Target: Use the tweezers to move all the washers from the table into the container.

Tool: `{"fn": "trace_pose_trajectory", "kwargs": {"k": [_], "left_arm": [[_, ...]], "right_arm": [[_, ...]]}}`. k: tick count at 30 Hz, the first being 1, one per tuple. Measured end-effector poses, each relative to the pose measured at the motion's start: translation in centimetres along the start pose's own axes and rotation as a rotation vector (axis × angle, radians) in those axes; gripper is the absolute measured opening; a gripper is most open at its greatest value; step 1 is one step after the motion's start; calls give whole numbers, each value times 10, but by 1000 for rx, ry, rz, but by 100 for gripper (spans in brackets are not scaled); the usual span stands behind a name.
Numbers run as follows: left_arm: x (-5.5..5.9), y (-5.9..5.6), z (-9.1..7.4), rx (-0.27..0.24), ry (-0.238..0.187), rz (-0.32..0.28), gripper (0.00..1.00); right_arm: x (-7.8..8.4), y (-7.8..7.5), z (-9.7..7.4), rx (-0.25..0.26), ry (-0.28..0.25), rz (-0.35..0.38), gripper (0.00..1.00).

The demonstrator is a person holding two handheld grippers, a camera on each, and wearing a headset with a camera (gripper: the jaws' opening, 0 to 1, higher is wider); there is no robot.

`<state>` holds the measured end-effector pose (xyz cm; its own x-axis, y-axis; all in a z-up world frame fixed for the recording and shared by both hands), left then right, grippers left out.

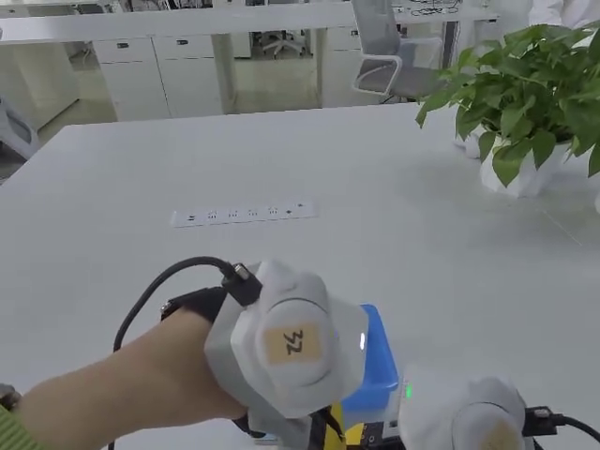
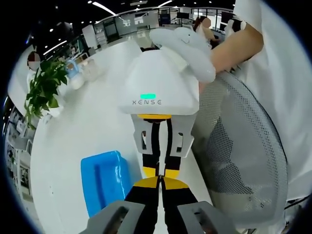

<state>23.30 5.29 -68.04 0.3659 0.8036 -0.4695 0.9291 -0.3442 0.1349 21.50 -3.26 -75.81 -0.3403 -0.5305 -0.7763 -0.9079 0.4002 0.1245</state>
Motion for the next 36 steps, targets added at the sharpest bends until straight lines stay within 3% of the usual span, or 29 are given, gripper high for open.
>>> {"fn": "trace_pose_trajectory", "kwargs": {"k": [3,6,8,11,16,21,23,28,33,36], "left_arm": [[5,-1,3,-22,-29,-38,2],[14,-6,4,-56,-76,-147,14],[23,-12,2,-113,-119,-216,21],[34,-26,-4,-195,-197,-335,32],[51,-60,-14,-376,-322,-547,53],[58,-92,-18,-513,-434,-689,66],[58,-98,-18,-554,-471,-717,73],[57,-107,-18,-708,-527,-731,85],[55,-105,-22,-823,-620,-755,97],[56,-104,-28,-895,-628,-737,99]], "right_arm": [[1,-1,-1,0,3,27,3],[2,-5,-3,11,3,80,3],[1,-5,-3,13,2,84,3],[2,-5,-3,19,3,95,3],[2,-8,-3,35,-16,167,2],[3,-10,-6,27,-44,263,2],[1,-11,-8,15,-79,313,3],[-7,-14,-19,24,-103,327,3],[-15,-15,-31,53,-97,301,3],[-21,-19,-39,73,-94,284,3]]}}
Point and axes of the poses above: the centre of the closed fingertips' face, and the gripper's own axes: z roughly forward along the fingers, y roughly to its left, x roughly out of its underside, the point moved 9 cm from there along -z, roughly backward along the fingers, and after that the axes turned 7 degrees about z, right-handed, at the moved point
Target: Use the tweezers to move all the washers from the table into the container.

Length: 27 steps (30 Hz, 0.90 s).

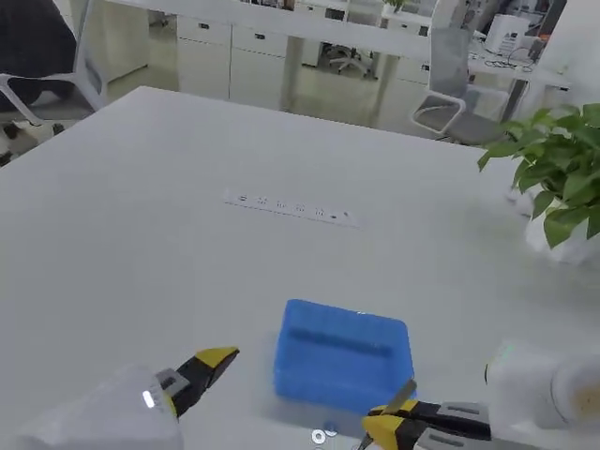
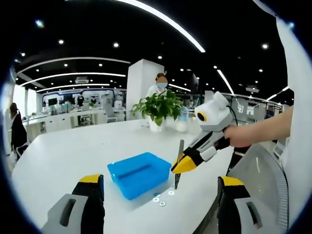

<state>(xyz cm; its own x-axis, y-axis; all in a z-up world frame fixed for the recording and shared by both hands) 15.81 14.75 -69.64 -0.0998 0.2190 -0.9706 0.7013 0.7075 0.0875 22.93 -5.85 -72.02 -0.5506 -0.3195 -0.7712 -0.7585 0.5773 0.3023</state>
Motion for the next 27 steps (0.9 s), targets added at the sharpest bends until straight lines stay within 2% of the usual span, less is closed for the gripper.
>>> {"fn": "trace_pose_trajectory", "kwargs": {"k": [2,6,9,10,17,23,27], "left_arm": [[0,2,-1,-30,-30,-5,99],[2,7,-3,-61,-37,-32,99],[-4,9,-7,-105,-95,-27,99],[-5,9,-8,-111,-103,-25,99],[-5,7,-5,-86,-107,-49,99],[-4,6,-4,-78,-99,-38,95],[-4,7,-4,-76,-106,-54,95]], "right_arm": [[-7,-3,-5,12,-5,-12,3],[-21,-10,-11,42,-19,-35,3],[-32,-18,-12,76,-39,-65,3],[-35,-22,-12,81,-45,-66,3],[-50,-37,-3,106,-74,-38,3],[-48,-60,13,157,-34,-6,3],[-46,-76,24,168,-15,26,3]]}}
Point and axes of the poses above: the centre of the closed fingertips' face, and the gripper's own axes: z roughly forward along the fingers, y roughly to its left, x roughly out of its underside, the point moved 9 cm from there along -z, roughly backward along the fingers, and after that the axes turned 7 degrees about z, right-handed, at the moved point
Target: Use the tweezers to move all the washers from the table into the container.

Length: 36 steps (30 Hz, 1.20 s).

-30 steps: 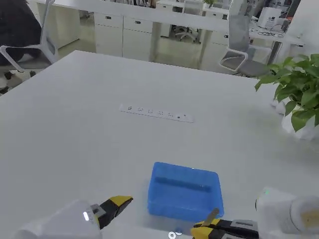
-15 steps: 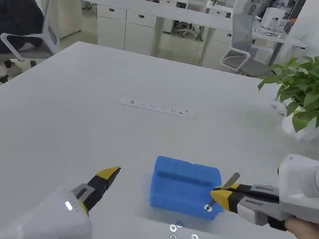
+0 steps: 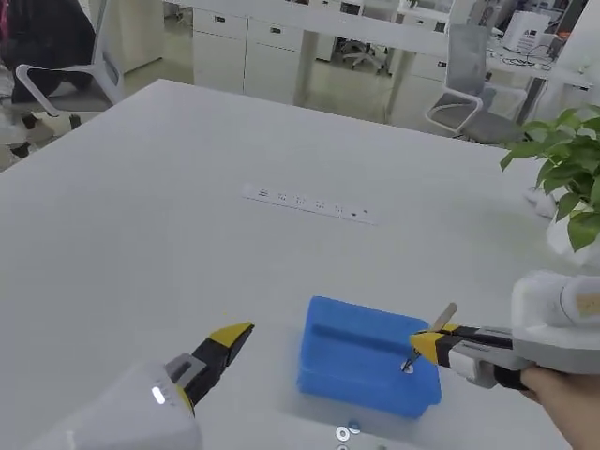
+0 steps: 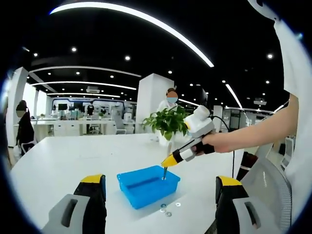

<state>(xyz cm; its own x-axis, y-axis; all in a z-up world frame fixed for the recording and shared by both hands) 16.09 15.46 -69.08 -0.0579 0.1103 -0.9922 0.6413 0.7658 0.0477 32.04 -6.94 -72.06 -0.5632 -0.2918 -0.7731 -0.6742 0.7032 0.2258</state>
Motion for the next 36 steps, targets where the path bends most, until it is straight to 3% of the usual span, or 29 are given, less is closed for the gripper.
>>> {"fn": "trace_pose_trajectory", "kwargs": {"k": [5,9,25,36], "left_arm": [[2,1,1,3,11,-11,95],[3,1,1,-4,21,1,95],[6,3,1,-4,48,-2,95],[7,4,0,-8,52,-19,94]], "right_arm": [[4,-13,16,19,45,-2,3],[6,-18,22,14,51,7,3],[11,-22,27,13,55,6,4],[6,0,5,-23,-18,10,3]]}}
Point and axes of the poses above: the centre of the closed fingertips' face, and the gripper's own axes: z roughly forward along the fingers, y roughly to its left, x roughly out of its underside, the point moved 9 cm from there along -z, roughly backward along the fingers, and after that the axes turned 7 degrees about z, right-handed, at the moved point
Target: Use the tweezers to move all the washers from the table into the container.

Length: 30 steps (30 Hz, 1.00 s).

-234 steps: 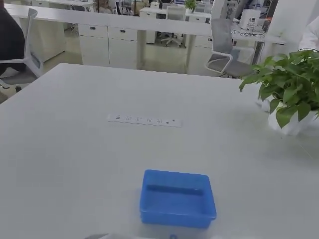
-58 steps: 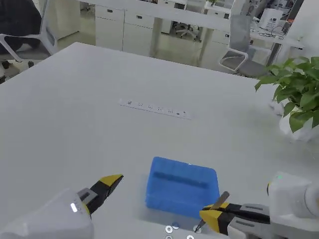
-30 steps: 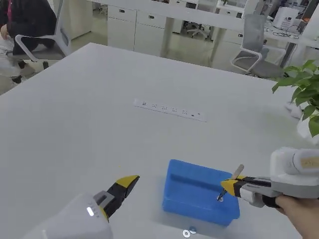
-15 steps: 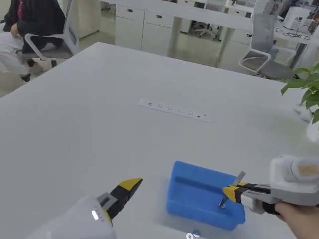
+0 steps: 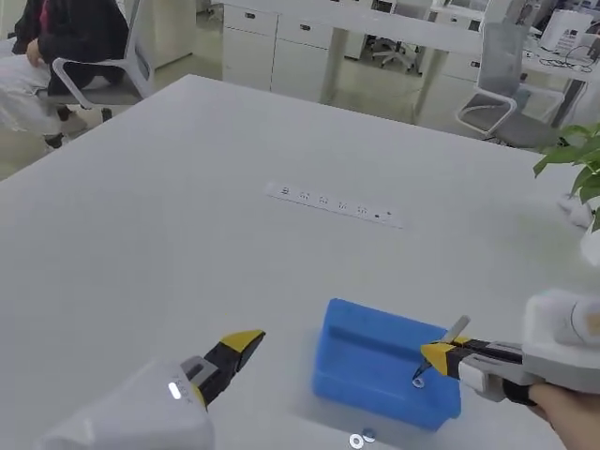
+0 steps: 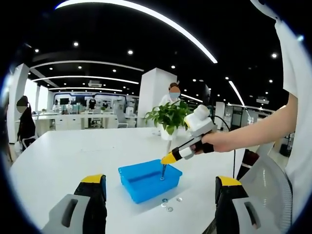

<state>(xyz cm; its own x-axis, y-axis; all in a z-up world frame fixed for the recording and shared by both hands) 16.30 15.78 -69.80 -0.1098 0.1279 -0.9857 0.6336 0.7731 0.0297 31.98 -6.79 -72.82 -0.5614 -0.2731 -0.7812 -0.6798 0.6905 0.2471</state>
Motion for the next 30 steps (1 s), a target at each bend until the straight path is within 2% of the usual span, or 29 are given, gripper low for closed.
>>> {"fn": "trace_pose_trajectory", "kwargs": {"k": [7,12,17,21,25,30], "left_arm": [[1,-2,1,11,8,4,94],[2,-3,2,20,18,2,93],[3,-3,2,29,25,3,93],[3,-4,2,34,27,3,93],[4,-4,3,39,33,0,93],[5,-4,3,45,41,2,93]], "right_arm": [[-4,19,-20,-35,-56,19,3],[0,33,-29,-68,-69,58,3],[12,42,-31,-95,-55,92,3],[26,50,-28,-112,-25,120,3],[42,48,-23,-99,19,124,3],[55,45,-17,-84,46,155,3]]}}
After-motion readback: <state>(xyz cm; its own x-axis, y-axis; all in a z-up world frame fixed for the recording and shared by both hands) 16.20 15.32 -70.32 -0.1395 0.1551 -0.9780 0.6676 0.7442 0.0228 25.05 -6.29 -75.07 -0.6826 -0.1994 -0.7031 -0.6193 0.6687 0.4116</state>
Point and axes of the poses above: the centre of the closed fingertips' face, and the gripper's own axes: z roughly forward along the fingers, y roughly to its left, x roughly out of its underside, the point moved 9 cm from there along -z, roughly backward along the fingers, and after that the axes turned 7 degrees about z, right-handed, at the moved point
